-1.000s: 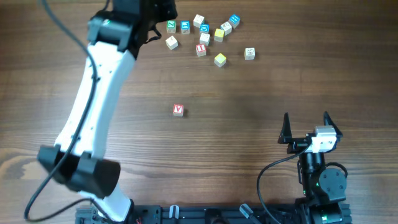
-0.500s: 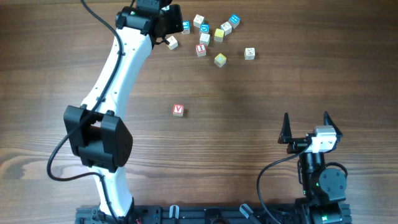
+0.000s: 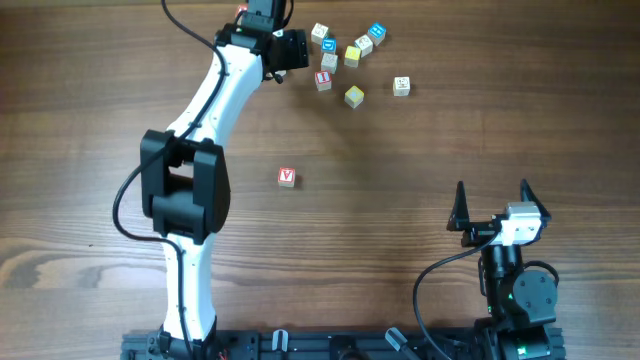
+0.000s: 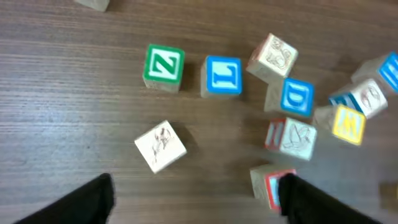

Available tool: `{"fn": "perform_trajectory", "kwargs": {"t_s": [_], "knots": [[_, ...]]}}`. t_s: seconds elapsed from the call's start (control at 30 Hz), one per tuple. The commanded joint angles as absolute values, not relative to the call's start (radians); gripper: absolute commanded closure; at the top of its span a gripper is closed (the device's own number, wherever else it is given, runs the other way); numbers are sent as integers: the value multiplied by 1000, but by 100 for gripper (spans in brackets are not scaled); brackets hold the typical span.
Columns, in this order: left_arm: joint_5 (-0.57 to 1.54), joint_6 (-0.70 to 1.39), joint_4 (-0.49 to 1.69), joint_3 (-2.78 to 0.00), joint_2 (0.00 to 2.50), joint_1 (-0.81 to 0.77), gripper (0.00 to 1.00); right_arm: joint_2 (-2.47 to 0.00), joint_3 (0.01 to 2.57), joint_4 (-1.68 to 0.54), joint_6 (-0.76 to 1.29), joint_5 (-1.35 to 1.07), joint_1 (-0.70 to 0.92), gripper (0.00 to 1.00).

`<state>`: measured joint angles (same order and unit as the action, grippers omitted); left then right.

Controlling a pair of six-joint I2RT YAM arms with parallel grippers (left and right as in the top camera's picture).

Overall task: Form a horizontal line
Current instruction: 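Reach the left gripper back to the cluster and grasp the 'M' block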

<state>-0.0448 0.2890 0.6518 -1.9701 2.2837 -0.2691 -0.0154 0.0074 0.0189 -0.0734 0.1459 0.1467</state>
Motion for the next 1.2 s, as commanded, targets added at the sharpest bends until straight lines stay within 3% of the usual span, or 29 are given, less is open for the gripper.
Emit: {"fn": "perform_trajectory", "kwargs": {"t_s": [0.0, 0.2, 0.43, 0.57, 0.77, 0.87, 1.0, 1.17], "knots": [[-96, 384, 620, -1982, 2347, -239, 10, -7, 5, 21, -79, 131, 142, 0], [-95, 461, 548, -1982, 2418, -221, 20, -7, 5, 21, -78, 131, 142, 0], [-95, 461, 532, -1980, 2437, -221, 23, -7, 5, 21, -78, 131, 142, 0], [-95, 461, 537, -1964, 2437, -220, 48, -7, 5, 21, -78, 131, 142, 0], [-96, 449, 588, -1963, 2437, -215, 66, -7, 5, 21, -78, 131, 142, 0], [-96, 449, 613, -1963, 2437, -211, 66, -7, 5, 21, -79, 131, 142, 0], [-95, 450, 646, -1963, 2437, -211, 46, -7, 5, 21, -79, 131, 142, 0], [-95, 450, 673, -1963, 2437, -211, 53, -7, 5, 21, -78, 131, 142, 1]]}}
